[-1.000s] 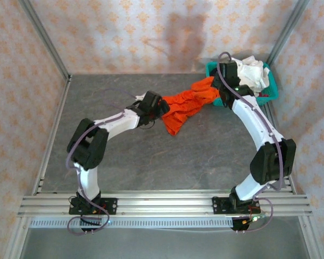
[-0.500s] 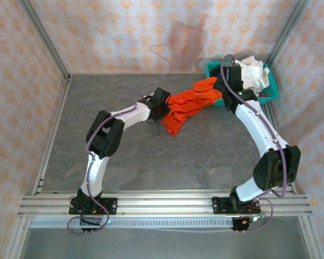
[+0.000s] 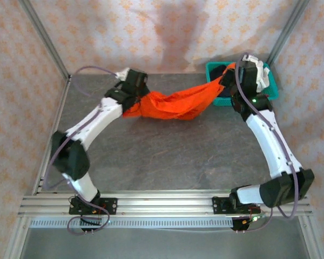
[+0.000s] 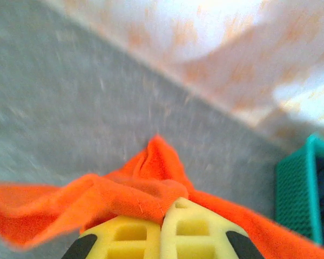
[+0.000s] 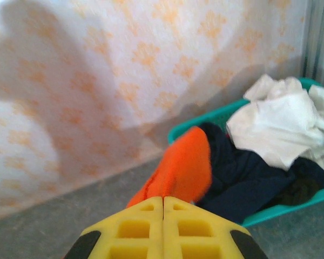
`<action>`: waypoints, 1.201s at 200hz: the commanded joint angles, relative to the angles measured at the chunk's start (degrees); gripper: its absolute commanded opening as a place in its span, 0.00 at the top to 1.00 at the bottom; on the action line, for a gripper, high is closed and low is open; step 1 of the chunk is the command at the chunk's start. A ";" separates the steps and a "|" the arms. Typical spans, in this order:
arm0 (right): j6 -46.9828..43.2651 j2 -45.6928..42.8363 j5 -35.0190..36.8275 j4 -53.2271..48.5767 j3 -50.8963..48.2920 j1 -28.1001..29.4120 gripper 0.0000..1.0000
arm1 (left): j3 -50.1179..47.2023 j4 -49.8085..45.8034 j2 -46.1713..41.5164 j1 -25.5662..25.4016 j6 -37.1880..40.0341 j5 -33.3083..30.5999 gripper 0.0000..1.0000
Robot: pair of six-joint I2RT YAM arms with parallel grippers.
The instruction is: Fold and stack the t-shirts
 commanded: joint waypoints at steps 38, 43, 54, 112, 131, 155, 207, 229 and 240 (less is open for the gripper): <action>2.84 -9.89 -5.44 3.15 3.48 -0.28 1.00 | 2.08 -10.38 -14.45 1.07 9.19 -12.09 1.00; 3.02 -10.23 -6.05 3.15 3.48 -0.29 1.00 | 2.17 -10.65 -15.34 1.16 9.40 -12.26 1.00; 3.59 -10.67 -7.34 3.11 3.48 -0.32 1.00 | 2.44 -11.13 -16.74 1.16 9.96 -12.41 1.00; 5.64 -6.44 -15.92 6.02 4.80 -0.32 1.00 | 2.15 -10.69 -16.21 5.68 10.35 -9.80 1.00; 5.34 -2.05 -17.30 7.28 6.51 -0.28 1.00 | 3.62 -9.49 -13.26 7.98 10.14 -6.56 1.00; 5.10 5.71 -18.78 9.80 10.76 -0.32 1.00 | 9.04 -8.85 -6.86 11.58 9.53 -1.13 1.00; 7.90 22.72 -24.62 7.58 33.96 -0.33 1.00 | 34.80 -16.32 7.07 17.46 9.55 6.41 1.00; 8.54 22.08 -25.49 8.65 36.64 -0.28 1.00 | 39.93 -18.50 7.08 18.59 10.73 6.57 1.00; 8.54 20.18 -25.56 8.80 35.08 -0.29 1.00 | 39.20 -19.04 5.66 19.04 11.03 6.85 1.00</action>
